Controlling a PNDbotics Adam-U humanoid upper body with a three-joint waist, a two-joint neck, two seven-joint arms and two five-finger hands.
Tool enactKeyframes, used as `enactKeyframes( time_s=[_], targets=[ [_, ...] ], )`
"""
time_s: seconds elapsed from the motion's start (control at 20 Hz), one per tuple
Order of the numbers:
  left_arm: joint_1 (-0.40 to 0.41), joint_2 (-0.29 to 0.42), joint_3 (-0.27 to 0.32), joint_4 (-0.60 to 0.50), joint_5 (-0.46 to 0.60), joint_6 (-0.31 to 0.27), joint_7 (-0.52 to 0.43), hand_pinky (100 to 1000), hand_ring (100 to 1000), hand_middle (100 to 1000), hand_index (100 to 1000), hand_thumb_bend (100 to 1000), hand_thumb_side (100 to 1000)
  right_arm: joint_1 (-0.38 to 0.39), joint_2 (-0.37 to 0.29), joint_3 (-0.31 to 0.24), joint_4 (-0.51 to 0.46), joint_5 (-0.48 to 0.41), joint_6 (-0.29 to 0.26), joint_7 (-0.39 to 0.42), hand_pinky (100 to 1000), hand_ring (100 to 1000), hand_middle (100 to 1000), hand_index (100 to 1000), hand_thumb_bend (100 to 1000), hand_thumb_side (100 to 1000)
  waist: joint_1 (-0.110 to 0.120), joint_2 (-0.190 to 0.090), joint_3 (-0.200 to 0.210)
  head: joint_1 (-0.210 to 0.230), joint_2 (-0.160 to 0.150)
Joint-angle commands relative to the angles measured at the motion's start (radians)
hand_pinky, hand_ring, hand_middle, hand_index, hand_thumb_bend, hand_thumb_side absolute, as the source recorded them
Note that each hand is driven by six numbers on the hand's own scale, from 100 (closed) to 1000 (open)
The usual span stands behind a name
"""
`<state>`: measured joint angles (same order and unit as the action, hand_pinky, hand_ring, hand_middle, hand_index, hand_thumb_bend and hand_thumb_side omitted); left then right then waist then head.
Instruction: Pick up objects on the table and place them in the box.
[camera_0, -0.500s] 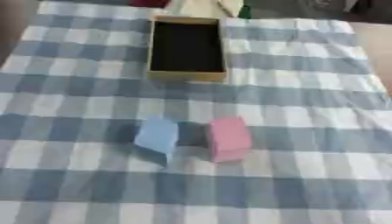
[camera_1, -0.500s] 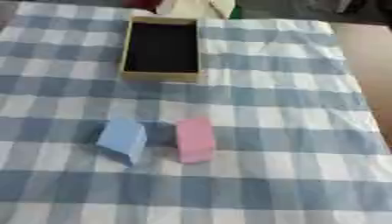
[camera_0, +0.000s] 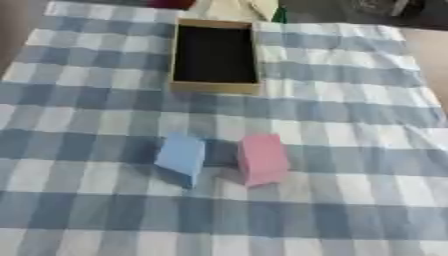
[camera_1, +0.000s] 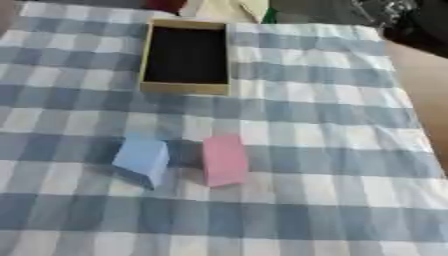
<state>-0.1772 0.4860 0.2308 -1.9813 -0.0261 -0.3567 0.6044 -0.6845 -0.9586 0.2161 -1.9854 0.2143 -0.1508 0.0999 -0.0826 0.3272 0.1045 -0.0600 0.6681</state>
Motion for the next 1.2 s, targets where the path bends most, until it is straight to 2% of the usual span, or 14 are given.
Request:
enactKeyframes(
  time_s=[0.05, 0.3, 0.55, 0.9, 1.2],
  targets=[
    [-0.006, 0.035, -0.001, -0.019, 0.001, -0.001, -0.005, 701, 631, 625, 884, 109, 899, -0.044, -0.059, 0.039, -0.015, 0.016, 0.009, 0.076, 839, 859, 735, 863, 100, 1000, 0.003, -0.020, 0.002, -0.002, 0.009],
    [-0.005, 0.037, -0.003, -0.019, 0.002, 0.000, -0.009, 701, 630, 625, 884, 108, 900, -0.118, -0.084, 0.127, -0.015, 0.014, 0.054, 0.173, 837, 860, 744, 863, 106, 975, 0.000, -0.021, 0.007, -0.005, 0.012],
    [-0.005, 0.039, -0.006, -0.019, 0.004, 0.001, -0.012, 701, 630, 625, 884, 108, 900, -0.195, -0.071, 0.216, -0.015, -0.005, 0.116, 0.261, 835, 860, 745, 863, 130, 947, -0.001, -0.023, 0.008, -0.006, 0.015],
    [-0.002, 0.040, -0.006, -0.019, 0.005, 0.001, -0.013, 701, 630, 625, 884, 107, 900, -0.258, -0.034, 0.278, -0.015, -0.036, 0.148, 0.335, 835, 863, 744, 866, 175, 880, -0.001, -0.026, 0.004, -0.003, 0.019],
    [-0.001, 0.041, -0.007, -0.019, 0.006, 0.002, -0.014, 700, 630, 625, 884, 107, 901, -0.282, 0.003, 0.317, -0.015, -0.051, 0.172, 0.382, 837, 871, 745, 873, 253, 733, -0.001, -0.031, 0.001, -0.003, 0.019]
  ],
)
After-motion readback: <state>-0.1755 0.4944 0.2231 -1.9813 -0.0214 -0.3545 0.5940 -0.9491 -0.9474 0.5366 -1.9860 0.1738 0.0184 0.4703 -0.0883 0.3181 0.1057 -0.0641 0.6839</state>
